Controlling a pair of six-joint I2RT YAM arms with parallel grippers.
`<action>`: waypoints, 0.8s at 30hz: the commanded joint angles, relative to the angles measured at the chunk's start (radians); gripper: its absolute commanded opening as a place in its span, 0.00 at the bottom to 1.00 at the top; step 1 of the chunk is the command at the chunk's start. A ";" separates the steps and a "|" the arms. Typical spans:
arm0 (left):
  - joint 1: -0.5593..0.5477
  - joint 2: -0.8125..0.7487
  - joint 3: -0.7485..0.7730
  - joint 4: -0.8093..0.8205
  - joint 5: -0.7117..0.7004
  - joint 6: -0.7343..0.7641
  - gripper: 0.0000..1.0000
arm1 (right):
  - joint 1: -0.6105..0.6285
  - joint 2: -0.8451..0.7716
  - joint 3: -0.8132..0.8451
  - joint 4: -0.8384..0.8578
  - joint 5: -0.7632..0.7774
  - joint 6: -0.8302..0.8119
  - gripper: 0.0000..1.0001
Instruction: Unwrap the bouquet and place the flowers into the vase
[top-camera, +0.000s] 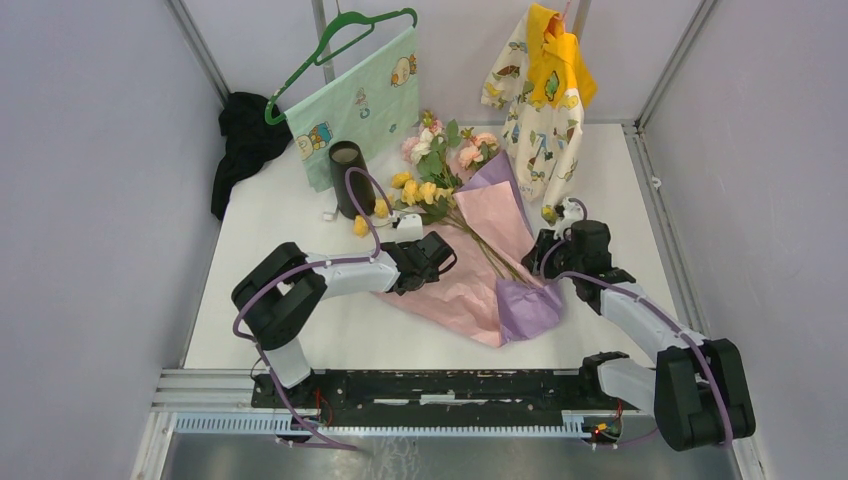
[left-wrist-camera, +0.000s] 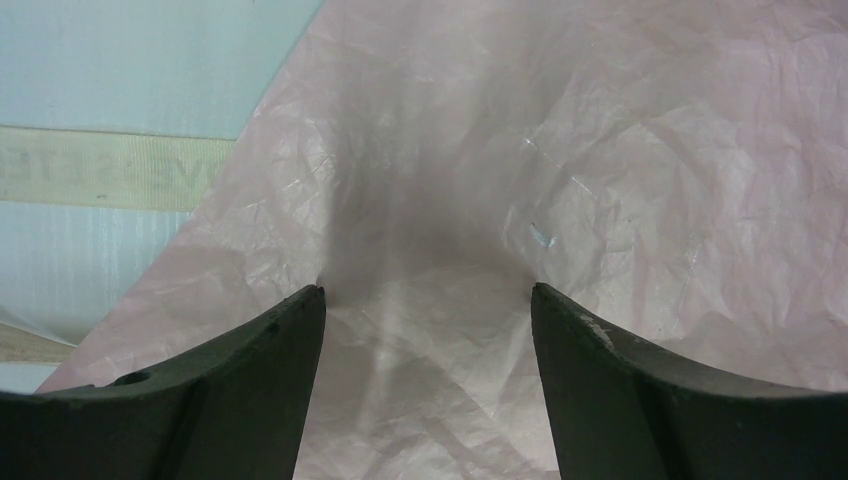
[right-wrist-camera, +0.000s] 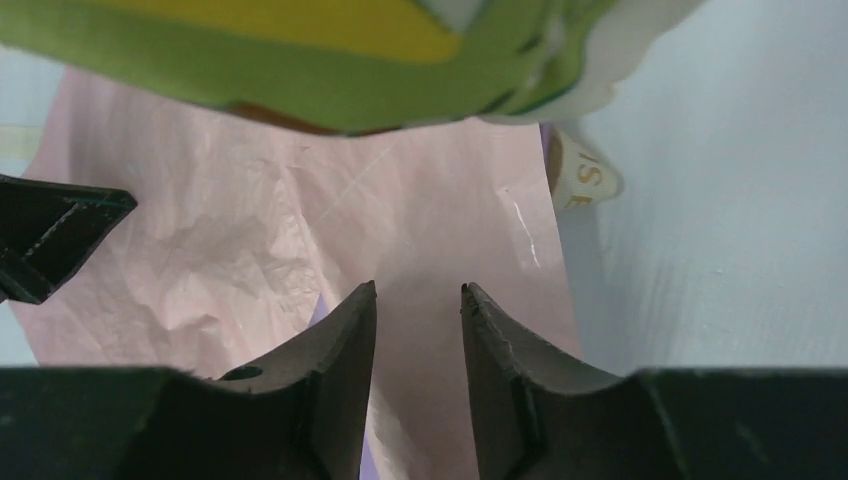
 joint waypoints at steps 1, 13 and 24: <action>0.000 0.001 -0.027 -0.058 -0.025 -0.013 0.81 | -0.005 0.023 -0.007 0.081 -0.103 0.026 0.41; 0.001 0.017 -0.019 -0.061 -0.022 -0.013 0.81 | 0.031 -0.063 0.037 0.034 -0.086 -0.045 0.63; 0.001 0.033 0.001 -0.065 -0.011 -0.011 0.81 | 0.255 0.041 0.199 -0.253 0.275 -0.207 0.68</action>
